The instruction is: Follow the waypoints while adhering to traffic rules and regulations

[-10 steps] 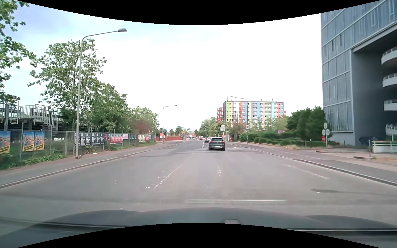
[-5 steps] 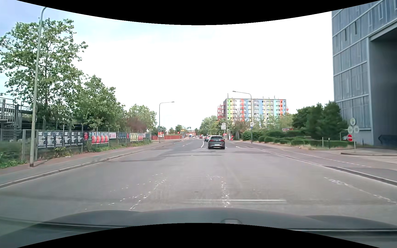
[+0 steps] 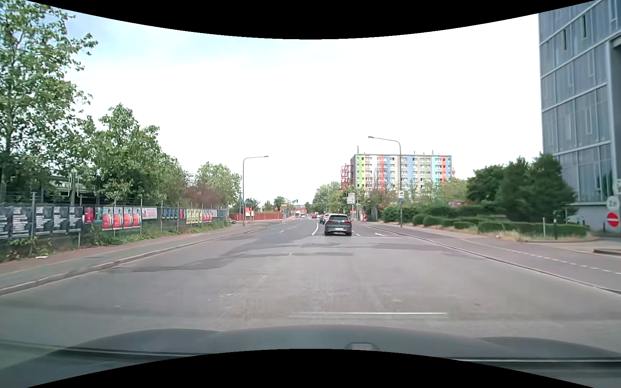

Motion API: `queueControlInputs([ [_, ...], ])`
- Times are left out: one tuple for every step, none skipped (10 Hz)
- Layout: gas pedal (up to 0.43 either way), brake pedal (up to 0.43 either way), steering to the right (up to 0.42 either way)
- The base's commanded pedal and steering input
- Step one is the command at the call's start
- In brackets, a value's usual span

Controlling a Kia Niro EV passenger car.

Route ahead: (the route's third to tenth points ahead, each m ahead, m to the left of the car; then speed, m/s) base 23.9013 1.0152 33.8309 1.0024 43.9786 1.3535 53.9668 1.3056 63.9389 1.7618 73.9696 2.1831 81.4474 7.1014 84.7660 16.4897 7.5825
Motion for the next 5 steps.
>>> queueControlInputs([
  [0.000,0.000,-0.003],
  [0.000,0.000,-0.002],
  [0.000,0.000,-0.002],
  [0.000,0.000,-0.002],
  [0.000,0.000,-0.002],
])
